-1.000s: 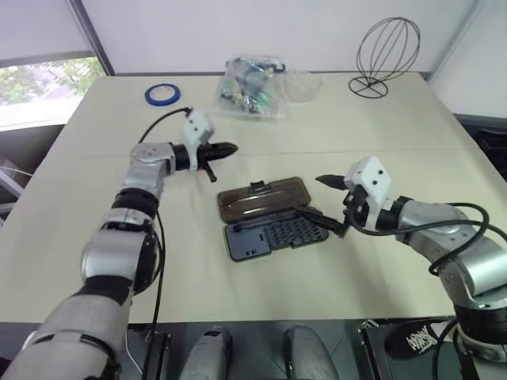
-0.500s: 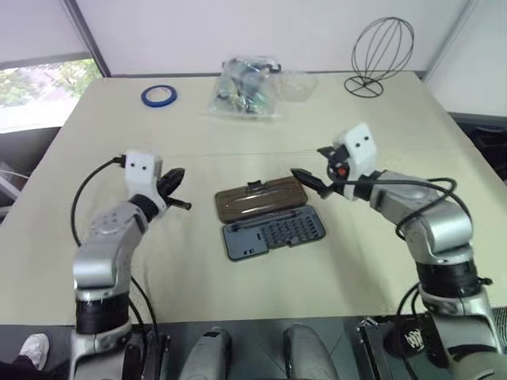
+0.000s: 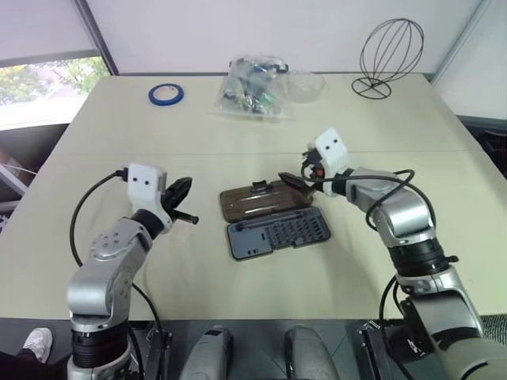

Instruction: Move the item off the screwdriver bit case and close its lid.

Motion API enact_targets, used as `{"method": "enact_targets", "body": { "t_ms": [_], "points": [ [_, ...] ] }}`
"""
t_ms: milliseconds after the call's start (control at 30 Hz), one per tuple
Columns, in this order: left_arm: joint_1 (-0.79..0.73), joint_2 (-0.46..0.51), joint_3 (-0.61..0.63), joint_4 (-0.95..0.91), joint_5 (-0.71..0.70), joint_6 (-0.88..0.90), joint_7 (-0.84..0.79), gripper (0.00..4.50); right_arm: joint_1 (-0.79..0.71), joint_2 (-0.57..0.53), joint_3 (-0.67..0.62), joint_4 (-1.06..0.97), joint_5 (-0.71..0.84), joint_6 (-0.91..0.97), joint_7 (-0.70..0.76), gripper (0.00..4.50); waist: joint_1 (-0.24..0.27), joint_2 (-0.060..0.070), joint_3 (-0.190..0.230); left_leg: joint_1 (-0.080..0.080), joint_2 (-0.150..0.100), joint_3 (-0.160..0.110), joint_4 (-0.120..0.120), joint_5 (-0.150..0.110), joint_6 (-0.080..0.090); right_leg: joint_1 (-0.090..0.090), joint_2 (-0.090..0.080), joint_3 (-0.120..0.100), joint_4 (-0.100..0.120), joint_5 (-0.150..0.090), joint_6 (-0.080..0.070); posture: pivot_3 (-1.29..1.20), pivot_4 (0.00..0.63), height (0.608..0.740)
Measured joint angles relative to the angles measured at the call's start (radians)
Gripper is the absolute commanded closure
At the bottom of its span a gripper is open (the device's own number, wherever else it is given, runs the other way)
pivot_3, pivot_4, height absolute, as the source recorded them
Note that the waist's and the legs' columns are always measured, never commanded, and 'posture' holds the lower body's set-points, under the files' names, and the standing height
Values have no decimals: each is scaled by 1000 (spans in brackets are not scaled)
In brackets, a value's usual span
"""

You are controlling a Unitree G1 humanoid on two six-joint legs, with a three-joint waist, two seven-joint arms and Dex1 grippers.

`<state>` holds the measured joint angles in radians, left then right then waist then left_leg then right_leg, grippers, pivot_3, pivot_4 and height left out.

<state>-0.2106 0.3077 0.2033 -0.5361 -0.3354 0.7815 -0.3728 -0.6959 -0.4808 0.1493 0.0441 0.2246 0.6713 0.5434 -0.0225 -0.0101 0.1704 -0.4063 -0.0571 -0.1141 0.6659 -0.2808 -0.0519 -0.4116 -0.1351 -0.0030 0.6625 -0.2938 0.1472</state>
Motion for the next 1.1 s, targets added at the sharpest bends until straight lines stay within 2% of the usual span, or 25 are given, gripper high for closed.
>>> {"method": "enact_targets", "body": {
  "t_ms": [233,400,633,1100],
  "points": [
    [9,34,-33,-6,-25,-9,-23,4450,-14,20,2,31,-28,-33,25,0,0,0,0,0,0,0,0,0,0,0,0,0,-1,0,0,0,150,716],
    [44,90,-86,-8,-103,43,-115,4450,-19,23,23,77,-65,-61,45,0,1,0,0,0,0,0,0,0,0,0,0,0,-1,0,0,0,150,716],
    [2,127,-158,6,-171,90,-182,4450,-58,41,38,174,-105,-118,65,0,-1,0,0,0,0,0,0,0,0,0,0,0,-1,0,0,0,150,716],
    [-13,192,-336,127,-88,-5,-255,4450,-171,60,61,432,-192,-187,126,0,-16,0,0,0,0,0,-1,0,0,0,0,0,-1,0,0,0,150,716]
  ]
}}
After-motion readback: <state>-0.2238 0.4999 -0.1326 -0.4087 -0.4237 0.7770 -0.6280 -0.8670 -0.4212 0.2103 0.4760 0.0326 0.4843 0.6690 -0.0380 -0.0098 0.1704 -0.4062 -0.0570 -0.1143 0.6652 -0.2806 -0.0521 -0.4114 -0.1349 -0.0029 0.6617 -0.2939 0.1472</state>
